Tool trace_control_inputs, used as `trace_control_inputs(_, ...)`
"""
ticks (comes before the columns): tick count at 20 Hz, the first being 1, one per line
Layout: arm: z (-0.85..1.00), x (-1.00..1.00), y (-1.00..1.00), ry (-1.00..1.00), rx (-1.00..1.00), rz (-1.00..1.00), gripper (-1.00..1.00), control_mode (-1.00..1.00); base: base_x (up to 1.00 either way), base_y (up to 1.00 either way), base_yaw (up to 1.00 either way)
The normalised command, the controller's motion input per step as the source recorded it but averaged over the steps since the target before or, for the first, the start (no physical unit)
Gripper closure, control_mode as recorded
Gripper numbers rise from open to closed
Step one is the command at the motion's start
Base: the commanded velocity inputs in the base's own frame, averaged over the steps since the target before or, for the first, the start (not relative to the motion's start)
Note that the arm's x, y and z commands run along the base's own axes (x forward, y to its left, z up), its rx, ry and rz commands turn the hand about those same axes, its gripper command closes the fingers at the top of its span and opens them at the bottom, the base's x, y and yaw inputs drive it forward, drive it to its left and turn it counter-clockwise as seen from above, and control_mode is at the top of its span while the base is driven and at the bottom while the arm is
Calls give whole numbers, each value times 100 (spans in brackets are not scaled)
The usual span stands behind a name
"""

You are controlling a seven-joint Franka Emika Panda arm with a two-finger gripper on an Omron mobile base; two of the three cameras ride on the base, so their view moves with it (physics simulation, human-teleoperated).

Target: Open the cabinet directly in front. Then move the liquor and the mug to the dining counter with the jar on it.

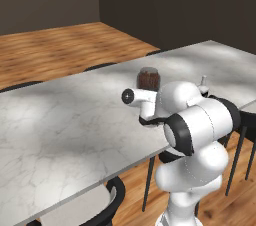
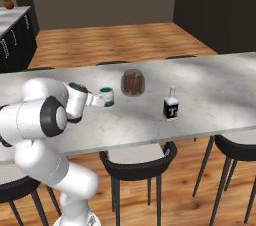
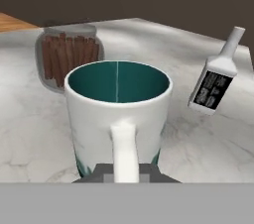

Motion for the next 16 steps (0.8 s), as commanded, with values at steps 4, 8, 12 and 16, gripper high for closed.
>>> trace_control_inputs(4,-12,6,0,-4,0,0,-100,-100,0,0,0)
trace_control_inputs(8,0,0,0,0,0,0,-100,-100,0,0,0)
trace_control_inputs(12,3,0,0,0,0,-1,-100,-100,0,0,0)
trace_control_inputs(16,66,0,11,0,0,-2,-100,-100,0,0,0)
